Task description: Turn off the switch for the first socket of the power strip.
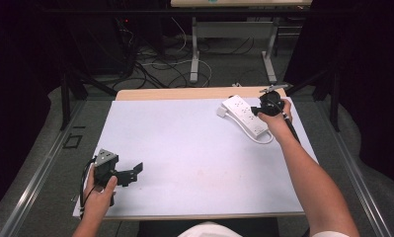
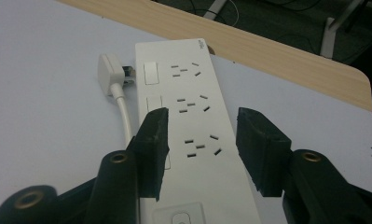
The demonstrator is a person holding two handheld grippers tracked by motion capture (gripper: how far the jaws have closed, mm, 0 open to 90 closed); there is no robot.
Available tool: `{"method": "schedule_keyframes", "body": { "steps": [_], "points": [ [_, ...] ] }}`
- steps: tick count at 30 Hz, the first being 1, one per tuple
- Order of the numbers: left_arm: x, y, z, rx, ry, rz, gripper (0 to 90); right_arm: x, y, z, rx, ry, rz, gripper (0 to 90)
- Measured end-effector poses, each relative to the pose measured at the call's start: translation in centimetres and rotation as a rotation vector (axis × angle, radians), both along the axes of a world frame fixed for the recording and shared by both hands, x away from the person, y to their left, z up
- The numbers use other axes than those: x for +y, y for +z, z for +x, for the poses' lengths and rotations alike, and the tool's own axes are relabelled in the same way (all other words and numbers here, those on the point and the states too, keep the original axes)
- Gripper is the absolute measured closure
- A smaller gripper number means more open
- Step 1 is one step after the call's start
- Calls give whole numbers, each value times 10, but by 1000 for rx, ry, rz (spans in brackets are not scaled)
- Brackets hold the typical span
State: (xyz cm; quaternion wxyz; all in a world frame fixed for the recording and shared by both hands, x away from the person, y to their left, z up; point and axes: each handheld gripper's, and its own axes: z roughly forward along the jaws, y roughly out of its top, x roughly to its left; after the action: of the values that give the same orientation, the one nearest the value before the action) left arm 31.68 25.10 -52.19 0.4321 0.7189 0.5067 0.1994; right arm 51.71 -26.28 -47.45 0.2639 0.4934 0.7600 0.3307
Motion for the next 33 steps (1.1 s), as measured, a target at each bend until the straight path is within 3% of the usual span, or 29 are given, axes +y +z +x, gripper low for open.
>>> {"method": "schedule_keyframes", "body": {
  "steps": [7, 13, 25, 31, 33],
  "points": [
    [0, 0, 0, 2, 1, 0, 1, 1, -4, 3, 1, 3, 0, 617],
    [0, 0, 0, 1, -3, 5, 1, 2, -11, 9, 24, 11, 46, 730],
    [0, -1, 0, 6, -2, 1, 1, -2, -22, 17, 51, 3, 69, 896],
    [0, -1, 0, 8, -1, 2, 1, -2, -28, 20, 80, 0, 76, 900],
    [0, -1, 0, 7, -1, 1, 1, -2, -30, 22, 70, 12, 64, 900]
  ]
}}
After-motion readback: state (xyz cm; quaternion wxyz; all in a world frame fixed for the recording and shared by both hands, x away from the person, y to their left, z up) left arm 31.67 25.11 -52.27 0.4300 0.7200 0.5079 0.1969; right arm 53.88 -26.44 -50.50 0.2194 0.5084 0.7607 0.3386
